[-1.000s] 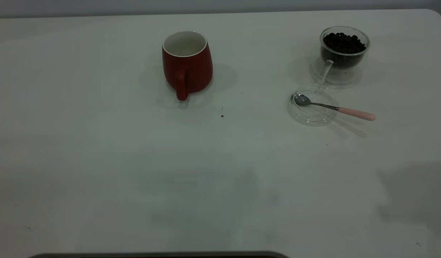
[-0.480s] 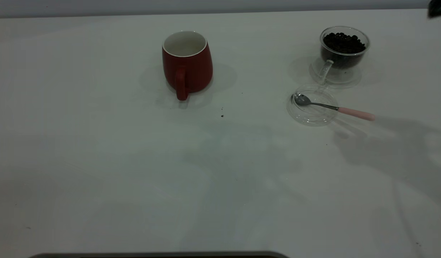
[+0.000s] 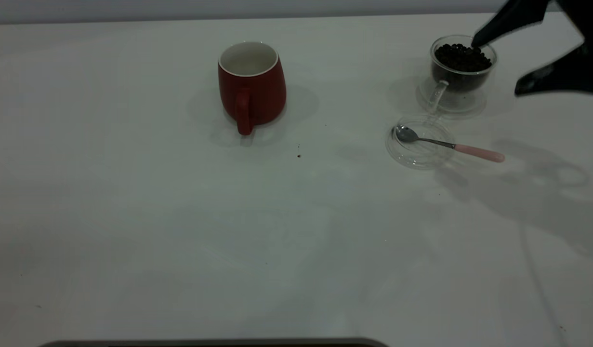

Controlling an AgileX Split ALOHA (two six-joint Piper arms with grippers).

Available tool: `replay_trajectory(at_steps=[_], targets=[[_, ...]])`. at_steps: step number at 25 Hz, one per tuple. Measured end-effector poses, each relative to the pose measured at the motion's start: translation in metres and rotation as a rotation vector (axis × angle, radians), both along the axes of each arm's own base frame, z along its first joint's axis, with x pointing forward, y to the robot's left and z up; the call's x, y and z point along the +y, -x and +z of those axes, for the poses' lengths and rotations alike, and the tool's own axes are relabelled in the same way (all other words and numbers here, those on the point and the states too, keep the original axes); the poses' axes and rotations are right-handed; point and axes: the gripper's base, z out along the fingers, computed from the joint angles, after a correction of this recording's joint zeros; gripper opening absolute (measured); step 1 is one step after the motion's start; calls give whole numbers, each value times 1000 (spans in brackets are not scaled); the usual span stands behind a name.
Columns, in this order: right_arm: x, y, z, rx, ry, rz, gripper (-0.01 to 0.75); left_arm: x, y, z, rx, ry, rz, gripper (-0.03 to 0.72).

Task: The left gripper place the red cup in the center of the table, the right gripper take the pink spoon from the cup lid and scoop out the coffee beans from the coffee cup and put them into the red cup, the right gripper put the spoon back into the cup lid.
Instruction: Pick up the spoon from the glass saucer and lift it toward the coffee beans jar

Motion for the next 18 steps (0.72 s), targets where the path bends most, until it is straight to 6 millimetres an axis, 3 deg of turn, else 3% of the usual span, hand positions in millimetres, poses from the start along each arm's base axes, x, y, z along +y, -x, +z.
replay_trajectory(at_steps=[8,18], targets=[[-22,-4,-55,101,-120,-51,707,0,0,0,0,0,0,569],[-28,-3,-92,137,-164,-122,707,0,0,0,0,0,0,569]])
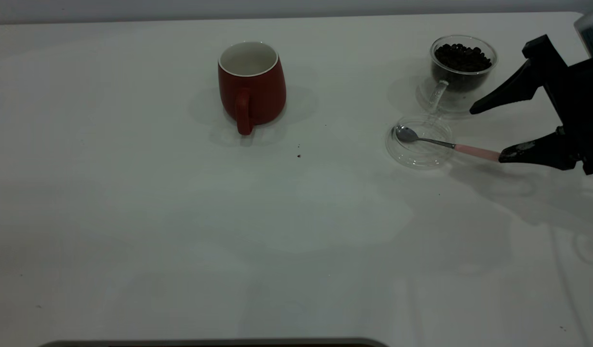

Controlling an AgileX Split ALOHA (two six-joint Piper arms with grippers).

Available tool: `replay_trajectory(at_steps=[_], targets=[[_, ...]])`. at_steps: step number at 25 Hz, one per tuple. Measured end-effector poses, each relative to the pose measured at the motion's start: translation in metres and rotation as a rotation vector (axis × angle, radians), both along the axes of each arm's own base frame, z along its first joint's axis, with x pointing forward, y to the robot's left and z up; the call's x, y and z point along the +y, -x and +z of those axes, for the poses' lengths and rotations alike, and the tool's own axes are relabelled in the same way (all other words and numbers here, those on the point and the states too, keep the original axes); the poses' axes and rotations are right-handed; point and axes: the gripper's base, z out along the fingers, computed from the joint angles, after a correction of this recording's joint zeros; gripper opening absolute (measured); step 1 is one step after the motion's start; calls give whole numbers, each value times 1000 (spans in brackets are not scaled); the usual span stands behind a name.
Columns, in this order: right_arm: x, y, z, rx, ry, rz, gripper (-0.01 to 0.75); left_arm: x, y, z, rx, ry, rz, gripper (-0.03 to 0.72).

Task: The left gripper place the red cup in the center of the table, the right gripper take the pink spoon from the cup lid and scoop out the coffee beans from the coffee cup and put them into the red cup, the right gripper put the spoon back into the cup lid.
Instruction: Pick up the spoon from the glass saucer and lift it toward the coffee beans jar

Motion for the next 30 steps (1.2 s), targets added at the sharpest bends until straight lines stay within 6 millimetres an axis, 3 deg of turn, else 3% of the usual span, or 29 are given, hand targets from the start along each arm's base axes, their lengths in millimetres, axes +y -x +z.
replay_trajectory(at_steps=[9,25,30], targets=[[0,6,-29,65,-7,-24,707,0,0,0,0,0,0,569],[-3,-14,-25,-30,15,18,676,0,0,0,0,1,0,569],[-3,-14,-26,-56,41,53,576,0,0,0,0,1,0,569]])
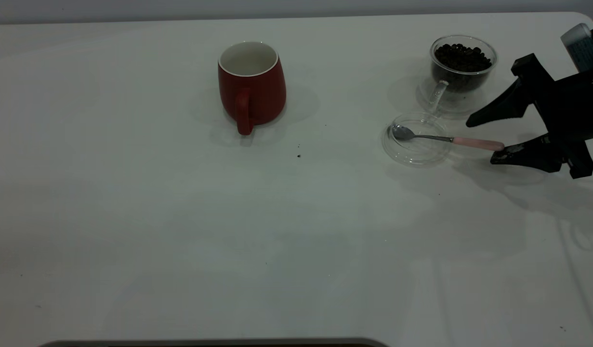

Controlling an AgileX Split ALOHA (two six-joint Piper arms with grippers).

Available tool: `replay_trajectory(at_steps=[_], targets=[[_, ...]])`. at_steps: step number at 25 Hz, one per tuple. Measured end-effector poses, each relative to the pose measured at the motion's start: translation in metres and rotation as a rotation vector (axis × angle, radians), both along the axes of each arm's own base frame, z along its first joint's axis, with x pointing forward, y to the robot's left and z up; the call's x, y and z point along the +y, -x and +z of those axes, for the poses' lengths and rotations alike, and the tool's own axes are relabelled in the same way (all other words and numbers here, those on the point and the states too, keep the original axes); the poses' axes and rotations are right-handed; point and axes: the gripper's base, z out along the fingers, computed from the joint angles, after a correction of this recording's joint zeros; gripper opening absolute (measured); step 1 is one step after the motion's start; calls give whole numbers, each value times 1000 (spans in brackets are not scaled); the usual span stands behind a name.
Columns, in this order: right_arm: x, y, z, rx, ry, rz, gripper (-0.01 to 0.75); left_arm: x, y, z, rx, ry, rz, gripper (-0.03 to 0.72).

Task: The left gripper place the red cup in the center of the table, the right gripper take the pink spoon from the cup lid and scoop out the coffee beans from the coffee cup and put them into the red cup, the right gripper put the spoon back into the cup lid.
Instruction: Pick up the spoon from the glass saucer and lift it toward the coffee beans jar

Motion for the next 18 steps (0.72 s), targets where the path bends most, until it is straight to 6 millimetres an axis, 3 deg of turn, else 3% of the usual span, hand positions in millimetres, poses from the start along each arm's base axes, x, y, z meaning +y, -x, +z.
replay_trajectory(at_steps=[10,12,18], targets=[[-1,0,0,-43,39,59,163,0,0,0,0,0,0,569],[0,0,0,-54,30,69,128,0,0,0,0,0,0,569],[1,1,3,-79,-6,103,120,0,0,0,0,0,0,569]])
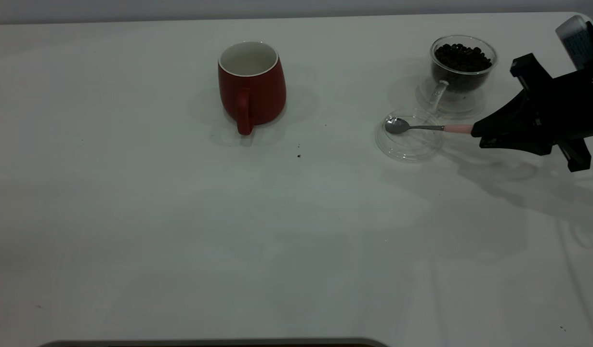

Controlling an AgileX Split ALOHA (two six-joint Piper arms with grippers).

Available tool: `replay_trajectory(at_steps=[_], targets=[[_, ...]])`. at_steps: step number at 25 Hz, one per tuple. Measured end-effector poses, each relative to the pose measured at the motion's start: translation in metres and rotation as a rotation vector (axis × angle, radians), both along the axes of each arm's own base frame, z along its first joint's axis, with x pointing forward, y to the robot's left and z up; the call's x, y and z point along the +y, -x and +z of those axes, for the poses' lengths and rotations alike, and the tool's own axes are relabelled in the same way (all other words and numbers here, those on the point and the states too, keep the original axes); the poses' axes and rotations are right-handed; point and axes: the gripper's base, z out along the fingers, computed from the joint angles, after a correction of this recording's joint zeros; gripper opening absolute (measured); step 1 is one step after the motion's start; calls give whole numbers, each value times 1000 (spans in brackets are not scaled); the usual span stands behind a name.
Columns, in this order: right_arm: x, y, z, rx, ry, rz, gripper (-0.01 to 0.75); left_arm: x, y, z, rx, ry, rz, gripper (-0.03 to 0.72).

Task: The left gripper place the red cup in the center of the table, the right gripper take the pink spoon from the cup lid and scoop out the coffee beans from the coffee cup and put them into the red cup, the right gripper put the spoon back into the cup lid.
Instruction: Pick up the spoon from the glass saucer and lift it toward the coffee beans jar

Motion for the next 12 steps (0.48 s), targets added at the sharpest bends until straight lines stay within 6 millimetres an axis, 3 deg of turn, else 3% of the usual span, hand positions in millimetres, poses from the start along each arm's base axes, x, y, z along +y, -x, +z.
replay_trajectory(at_steps=[6,12], targets=[[-6,6,10,-11,-27,75,113,0,0,0,0,0,0,569],[-14,22,43,-61,-20,116,113,0,0,0,0,0,0,569]])
